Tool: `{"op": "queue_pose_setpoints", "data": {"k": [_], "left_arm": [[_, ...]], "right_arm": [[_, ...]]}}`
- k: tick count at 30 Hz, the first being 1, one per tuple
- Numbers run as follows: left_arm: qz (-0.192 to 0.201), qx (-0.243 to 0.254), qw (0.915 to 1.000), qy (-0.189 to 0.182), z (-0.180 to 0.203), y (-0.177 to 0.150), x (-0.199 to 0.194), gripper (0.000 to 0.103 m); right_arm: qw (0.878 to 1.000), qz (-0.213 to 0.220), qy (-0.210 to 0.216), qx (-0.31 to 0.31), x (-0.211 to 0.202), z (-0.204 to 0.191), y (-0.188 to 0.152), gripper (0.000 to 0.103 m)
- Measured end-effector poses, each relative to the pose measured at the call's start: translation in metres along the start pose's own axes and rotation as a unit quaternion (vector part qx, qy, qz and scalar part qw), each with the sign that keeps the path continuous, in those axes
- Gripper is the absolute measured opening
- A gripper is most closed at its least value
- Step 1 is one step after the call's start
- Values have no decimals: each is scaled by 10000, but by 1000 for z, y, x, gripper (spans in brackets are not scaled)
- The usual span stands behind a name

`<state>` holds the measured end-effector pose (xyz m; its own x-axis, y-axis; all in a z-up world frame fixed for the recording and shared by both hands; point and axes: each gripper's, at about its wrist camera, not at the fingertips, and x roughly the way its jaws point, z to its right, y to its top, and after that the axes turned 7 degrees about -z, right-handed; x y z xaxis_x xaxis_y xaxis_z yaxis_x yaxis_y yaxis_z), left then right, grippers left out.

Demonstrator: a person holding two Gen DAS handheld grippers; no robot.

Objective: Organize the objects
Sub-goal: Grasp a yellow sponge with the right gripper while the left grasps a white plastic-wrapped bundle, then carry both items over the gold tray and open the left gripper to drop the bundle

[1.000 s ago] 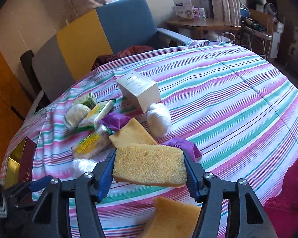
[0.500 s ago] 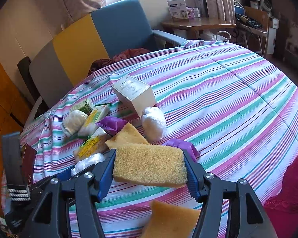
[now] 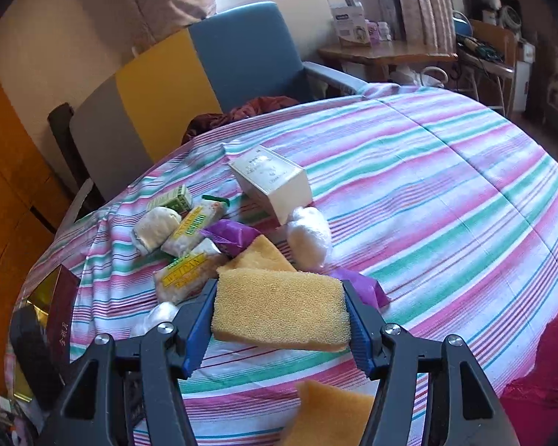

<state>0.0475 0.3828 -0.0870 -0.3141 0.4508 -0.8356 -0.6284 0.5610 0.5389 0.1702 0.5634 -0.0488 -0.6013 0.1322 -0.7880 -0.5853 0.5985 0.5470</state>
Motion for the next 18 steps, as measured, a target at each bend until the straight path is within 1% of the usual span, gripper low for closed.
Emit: {"op": "queue_pose_setpoints", "data": {"k": [2,7,8,10,13,16,18], "left_arm": [[55,30,10000,-9,-6,-11,-8,36],[57,235,9996,120,-12,-31,-22,36],[35,239,9997,92,-14,-33,-23,35],[-33,137,9999,44,-19,-36,-29,35],[-34,-27,10000,9,-27,-43,-40,35],[98,-183,9997,-131,-37,-52,-58,35],[211,-175,9996,-112,-42,-55,-70,35]], "right_arm": [[9998,-70,119,-140,3,-7,-2,63],[9974,-228,82,-672,11,-28,-9,63],[9967,-242,54,-767,12,-32,-10,63],[9947,-249,-73,-996,14,-39,-12,63],[9923,-227,-140,-1207,14,-47,-14,63],[9906,-242,-254,-1321,16,-50,-16,63],[9896,-251,-357,-1372,17,-50,-16,63]]}}
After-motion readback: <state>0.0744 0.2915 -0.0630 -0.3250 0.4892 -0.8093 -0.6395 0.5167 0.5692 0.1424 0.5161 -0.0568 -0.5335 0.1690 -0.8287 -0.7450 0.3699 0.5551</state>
